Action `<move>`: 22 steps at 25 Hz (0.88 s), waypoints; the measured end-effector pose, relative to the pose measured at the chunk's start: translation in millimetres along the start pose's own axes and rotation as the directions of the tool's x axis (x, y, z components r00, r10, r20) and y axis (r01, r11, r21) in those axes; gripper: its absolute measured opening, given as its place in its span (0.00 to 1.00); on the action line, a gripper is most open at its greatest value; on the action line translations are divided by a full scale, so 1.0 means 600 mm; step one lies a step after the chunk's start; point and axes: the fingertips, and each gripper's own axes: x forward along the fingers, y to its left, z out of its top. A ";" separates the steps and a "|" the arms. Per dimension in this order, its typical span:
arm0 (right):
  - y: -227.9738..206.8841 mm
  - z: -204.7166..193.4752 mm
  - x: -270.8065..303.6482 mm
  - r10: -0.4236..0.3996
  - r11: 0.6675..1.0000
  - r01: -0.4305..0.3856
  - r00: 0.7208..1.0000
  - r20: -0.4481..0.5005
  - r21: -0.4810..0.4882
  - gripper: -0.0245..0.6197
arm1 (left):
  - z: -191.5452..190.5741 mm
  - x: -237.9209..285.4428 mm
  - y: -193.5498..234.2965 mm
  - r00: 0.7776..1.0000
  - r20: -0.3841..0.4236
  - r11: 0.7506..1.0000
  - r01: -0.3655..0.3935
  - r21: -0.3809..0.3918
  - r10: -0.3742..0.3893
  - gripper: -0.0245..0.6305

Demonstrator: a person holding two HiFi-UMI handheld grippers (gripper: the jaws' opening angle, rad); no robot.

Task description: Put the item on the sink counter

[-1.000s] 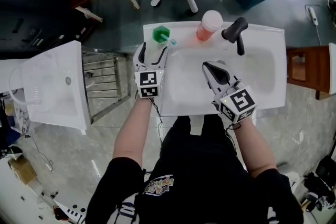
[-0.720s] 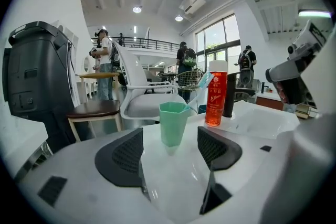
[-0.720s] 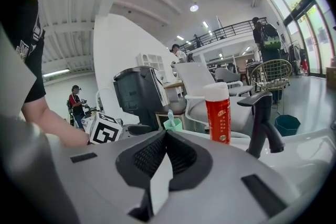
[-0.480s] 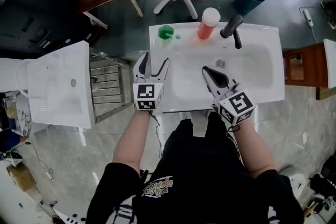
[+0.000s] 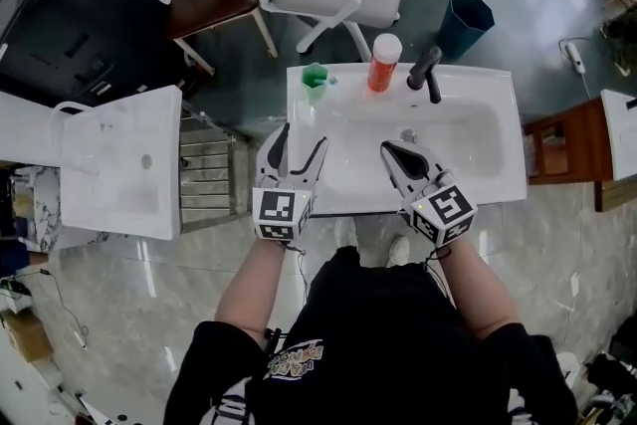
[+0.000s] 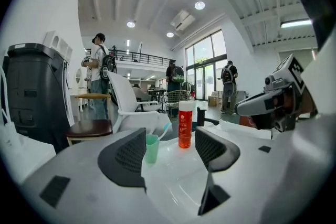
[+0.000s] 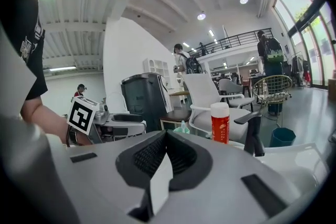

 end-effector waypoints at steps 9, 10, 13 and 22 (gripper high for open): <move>-0.002 0.001 -0.079 0.055 0.998 -0.054 0.998 0.038 -0.019 0.12 | 0.038 -0.056 -0.107 1.000 0.001 1.000 -0.028 0.015 0.028 0.16; -0.003 0.001 -0.089 0.057 0.998 -0.056 0.997 0.043 -0.020 0.12 | 0.036 -0.062 -0.123 1.000 -0.012 1.000 -0.026 0.005 0.026 0.13; -0.005 -0.001 -0.118 0.063 0.998 -0.062 0.996 0.057 -0.025 0.12 | 0.027 -0.078 -0.182 0.999 -0.050 1.000 -0.004 -0.010 0.003 0.10; -0.018 -0.003 -0.208 0.065 0.997 -0.062 0.994 0.093 -0.035 0.12 | 0.034 -0.102 -0.329 0.995 -0.060 0.997 0.080 -0.017 -0.081 0.08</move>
